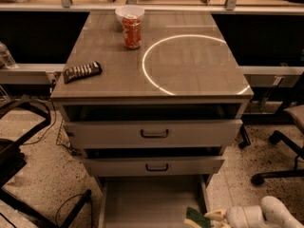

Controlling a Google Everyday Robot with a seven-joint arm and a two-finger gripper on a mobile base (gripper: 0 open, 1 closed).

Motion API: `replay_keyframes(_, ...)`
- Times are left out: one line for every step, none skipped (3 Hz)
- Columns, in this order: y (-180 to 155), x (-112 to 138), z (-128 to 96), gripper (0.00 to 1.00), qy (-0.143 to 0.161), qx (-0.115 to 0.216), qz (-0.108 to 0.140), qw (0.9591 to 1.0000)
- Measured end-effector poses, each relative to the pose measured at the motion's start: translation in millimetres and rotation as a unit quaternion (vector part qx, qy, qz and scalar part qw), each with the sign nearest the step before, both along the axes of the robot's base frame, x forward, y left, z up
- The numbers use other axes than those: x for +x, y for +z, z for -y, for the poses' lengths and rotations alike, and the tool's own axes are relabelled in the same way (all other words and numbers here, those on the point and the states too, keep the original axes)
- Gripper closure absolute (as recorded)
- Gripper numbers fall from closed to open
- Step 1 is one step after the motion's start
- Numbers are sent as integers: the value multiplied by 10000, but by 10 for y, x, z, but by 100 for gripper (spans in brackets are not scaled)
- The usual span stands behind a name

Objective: Place sponge into bottom drawer

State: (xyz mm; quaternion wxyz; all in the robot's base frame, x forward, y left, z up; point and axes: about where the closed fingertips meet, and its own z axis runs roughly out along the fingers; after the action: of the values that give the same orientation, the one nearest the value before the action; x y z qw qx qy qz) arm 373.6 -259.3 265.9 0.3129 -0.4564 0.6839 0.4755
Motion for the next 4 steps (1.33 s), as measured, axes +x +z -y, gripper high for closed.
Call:
replay_keyframes(-31,504,-840,100,-253,46,665,9975)
replay_keyframes(-112,786,-1280,100,-305,-33,1123,9932)
replay_keyframes(-215,913,-1653,100,-236,-407,1595,9861)
replay_keyframes(-432,807,-1894,100,54,-1021,1953,9754)
